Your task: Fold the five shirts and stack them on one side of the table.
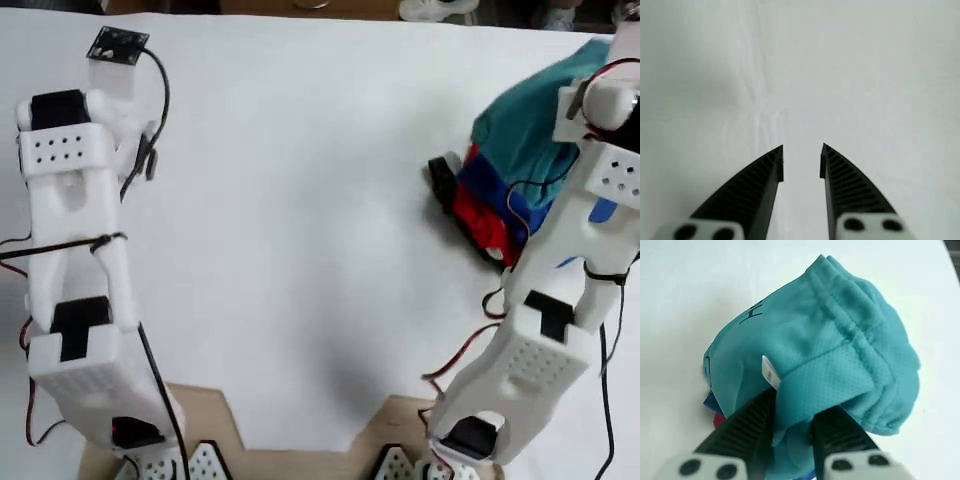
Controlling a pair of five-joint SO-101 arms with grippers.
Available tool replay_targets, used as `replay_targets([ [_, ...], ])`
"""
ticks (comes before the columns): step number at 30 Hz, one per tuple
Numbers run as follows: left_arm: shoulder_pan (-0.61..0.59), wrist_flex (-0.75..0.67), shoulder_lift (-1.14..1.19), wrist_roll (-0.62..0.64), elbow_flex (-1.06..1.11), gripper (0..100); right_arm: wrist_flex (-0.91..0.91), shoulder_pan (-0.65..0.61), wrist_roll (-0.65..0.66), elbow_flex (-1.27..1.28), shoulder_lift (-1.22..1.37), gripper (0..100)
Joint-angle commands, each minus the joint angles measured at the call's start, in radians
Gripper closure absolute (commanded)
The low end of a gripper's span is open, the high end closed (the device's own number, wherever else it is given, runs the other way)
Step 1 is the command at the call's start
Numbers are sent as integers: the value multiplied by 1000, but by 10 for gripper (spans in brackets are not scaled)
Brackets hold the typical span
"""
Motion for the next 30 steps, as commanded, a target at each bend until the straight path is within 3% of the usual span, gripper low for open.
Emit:
replay_targets([
  [1,8,-5,-69,5,-1,868,-1,-7,-5,130,-136,979],
  [18,5,-2,-75,0,-1,868,-294,105,41,505,-156,979],
  [24,6,-2,-71,-2,-1,868,-414,173,149,649,-162,979],
  [30,23,-2,-69,-2,-1,868,-456,202,155,687,-150,978],
])
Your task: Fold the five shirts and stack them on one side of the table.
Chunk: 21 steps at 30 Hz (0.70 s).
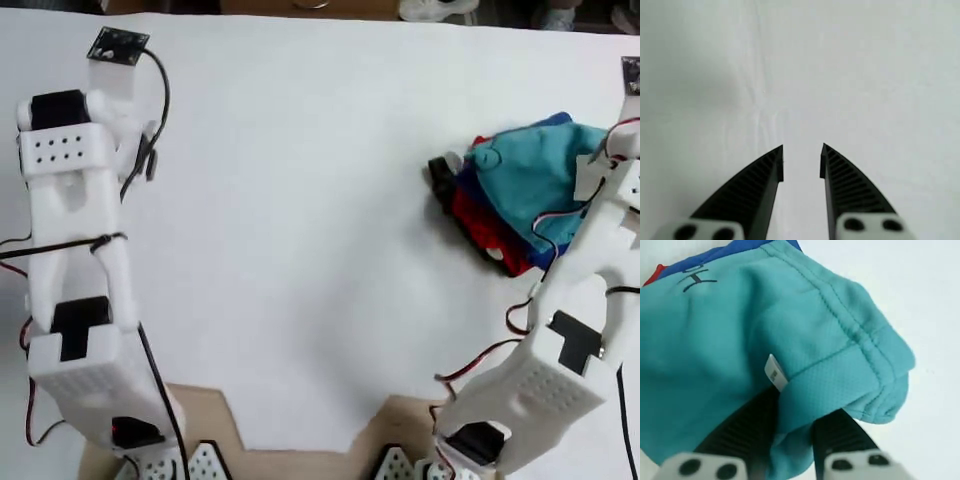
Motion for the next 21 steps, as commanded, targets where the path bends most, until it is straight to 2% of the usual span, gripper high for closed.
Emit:
replay_targets([
  [1,20,-2,-69,-2,-4,868,-24,12,9,14,-61,978],
  [12,21,-2,-72,-2,-4,868,-28,13,11,84,73,970],
  [21,29,14,-74,-2,-5,868,-19,15,11,77,67,768],
])
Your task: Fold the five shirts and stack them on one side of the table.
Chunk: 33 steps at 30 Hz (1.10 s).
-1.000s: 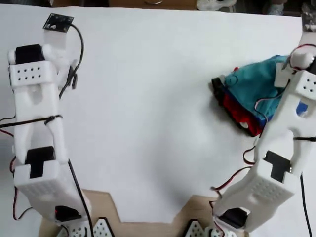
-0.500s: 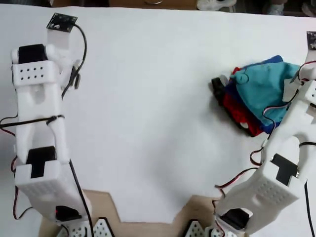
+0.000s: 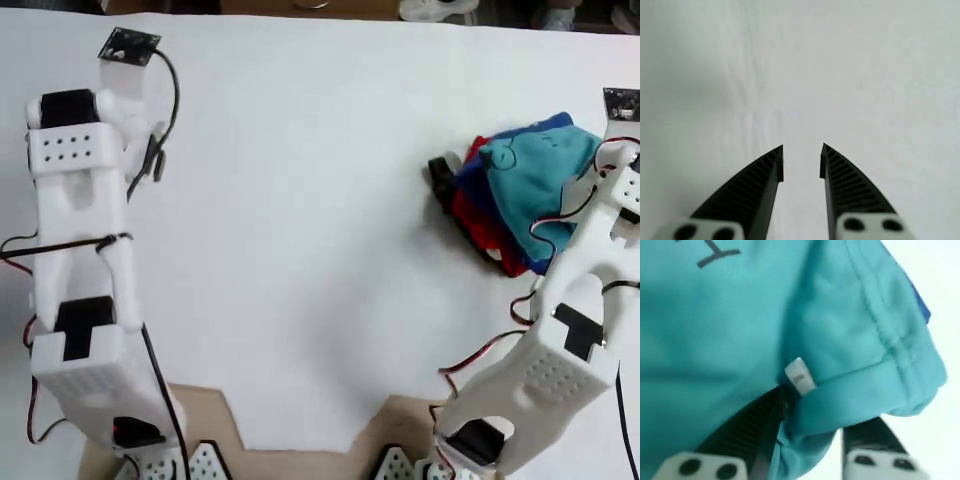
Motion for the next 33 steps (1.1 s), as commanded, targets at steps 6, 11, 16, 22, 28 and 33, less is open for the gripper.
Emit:
replay_targets([
  [6,9,-5,-68,-2,-5,868,76,-1,6,-84,-151,762],
  [11,28,-5,-68,0,-5,868,111,1,6,-132,-278,762],
  [16,52,-5,-72,2,-8,868,88,-15,5,-121,-331,762],
  [22,63,3,-75,2,-12,868,-28,7,5,-3,-213,964],
  [28,38,5,-75,-2,-12,868,-124,59,5,21,-45,977],
  [33,40,11,-75,-2,-12,868,-119,73,5,17,33,977],
])
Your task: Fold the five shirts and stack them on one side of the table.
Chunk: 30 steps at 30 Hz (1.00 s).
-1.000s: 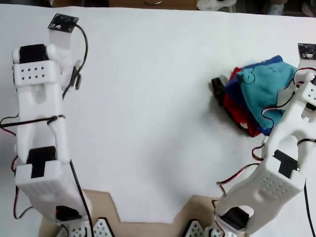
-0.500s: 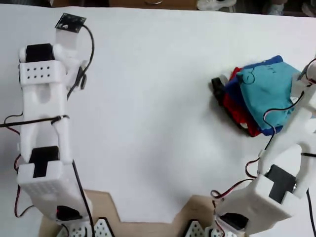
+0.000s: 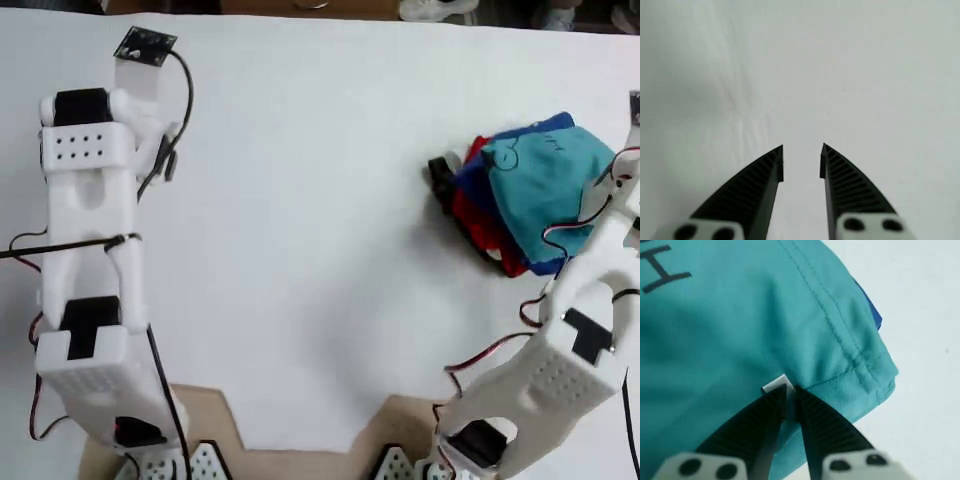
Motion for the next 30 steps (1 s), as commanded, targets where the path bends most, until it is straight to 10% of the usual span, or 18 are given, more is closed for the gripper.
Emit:
replay_targets([
  [1,-3,11,-75,-2,-12,868,-8,10,2,-12,5,977],
  [17,-3,6,-74,-2,-12,868,154,-202,-5,-110,-280,977],
  [30,-52,51,-77,-5,-12,868,-58,-372,0,189,-162,977],
])
